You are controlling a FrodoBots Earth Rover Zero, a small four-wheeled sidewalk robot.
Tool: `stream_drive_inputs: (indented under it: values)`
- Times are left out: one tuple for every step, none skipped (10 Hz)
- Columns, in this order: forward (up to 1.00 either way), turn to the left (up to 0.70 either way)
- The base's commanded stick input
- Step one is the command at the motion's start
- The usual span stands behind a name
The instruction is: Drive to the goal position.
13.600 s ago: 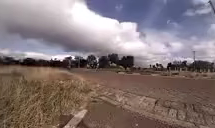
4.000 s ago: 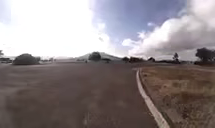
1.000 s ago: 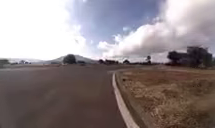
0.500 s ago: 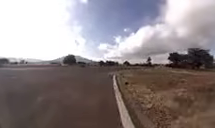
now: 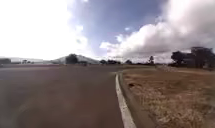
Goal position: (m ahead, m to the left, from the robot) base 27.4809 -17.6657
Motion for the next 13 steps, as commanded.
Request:
stream_drive_inputs:
  values:
    - [0.87,0.0]
    - [0.87,0.0]
    - [0.87,0.0]
    - [0.88,-0.14]
    - [0.87,-0.31]
    - [0.9,0.0]
    - [0.88,0.0]
    - [0.9,-0.16]
    - [0.89,-0.33]
    - [0.91,-0.17]
    - [0.91,0.0]
    - [0.89,0.0]
    - [0.91,-0.17]
